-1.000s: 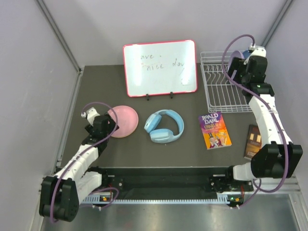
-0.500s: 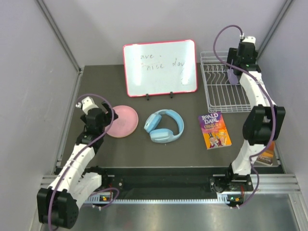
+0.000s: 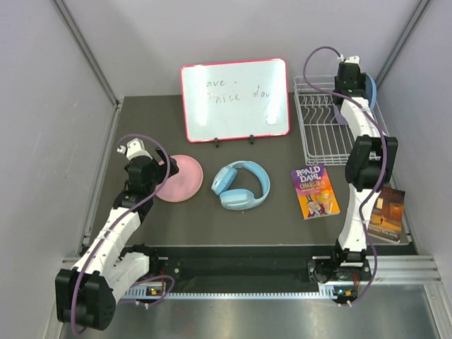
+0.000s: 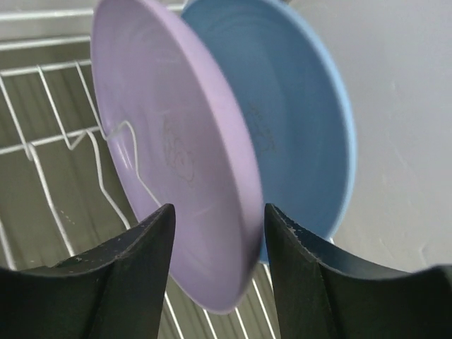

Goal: Unload the plates from the dish rack

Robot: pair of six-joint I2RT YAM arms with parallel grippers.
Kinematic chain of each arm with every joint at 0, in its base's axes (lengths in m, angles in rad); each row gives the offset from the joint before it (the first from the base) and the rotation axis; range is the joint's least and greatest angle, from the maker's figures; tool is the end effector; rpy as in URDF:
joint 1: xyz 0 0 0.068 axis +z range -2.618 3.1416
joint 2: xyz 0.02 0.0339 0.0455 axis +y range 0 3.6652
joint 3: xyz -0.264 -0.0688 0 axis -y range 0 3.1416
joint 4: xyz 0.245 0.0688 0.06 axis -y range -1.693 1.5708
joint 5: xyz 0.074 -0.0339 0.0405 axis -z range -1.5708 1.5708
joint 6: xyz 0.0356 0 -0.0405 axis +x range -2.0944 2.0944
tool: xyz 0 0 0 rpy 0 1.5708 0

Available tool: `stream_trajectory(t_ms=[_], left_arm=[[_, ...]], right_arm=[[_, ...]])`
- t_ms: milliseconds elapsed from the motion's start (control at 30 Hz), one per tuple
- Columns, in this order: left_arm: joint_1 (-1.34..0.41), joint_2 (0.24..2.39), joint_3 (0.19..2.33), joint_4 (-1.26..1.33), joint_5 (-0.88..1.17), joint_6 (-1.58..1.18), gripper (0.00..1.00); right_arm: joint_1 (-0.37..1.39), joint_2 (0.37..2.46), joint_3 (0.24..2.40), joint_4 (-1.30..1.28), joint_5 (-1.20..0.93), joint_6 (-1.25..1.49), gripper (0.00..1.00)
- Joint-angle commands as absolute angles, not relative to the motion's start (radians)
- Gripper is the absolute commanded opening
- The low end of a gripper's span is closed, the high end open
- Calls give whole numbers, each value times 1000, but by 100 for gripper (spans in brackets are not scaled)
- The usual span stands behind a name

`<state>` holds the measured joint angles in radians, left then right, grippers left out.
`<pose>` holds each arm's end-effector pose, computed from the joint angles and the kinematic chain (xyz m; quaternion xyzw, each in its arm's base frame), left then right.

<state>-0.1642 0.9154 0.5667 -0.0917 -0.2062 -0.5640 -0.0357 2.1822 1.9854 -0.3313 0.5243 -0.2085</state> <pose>0.2067 -0.0269 0.2491 -0.2208 0.8123 -0.1085 0.5288 0.5131 -0.0362 0.2878 0.0563 0.8455 -0.2816 0.4501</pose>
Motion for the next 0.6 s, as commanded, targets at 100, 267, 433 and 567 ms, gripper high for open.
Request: stream_trajectory(t_ms=[100, 267, 433, 567], left_arm=[[-161, 922, 561, -12, -225, -534, 98], [-161, 928, 555, -9, -221, -531, 98], [-161, 928, 554, -23, -219, -522, 98], [-161, 920, 560, -40, -213, -514, 99]], right_arm=[[-8, 2194, 1977, -229, 577, -333, 28], [61, 2163, 1905, -95, 685, -405, 5], [126, 2116, 1815, 147, 912, -537, 0], [141, 2051, 1761, 306, 1005, -578, 0]])
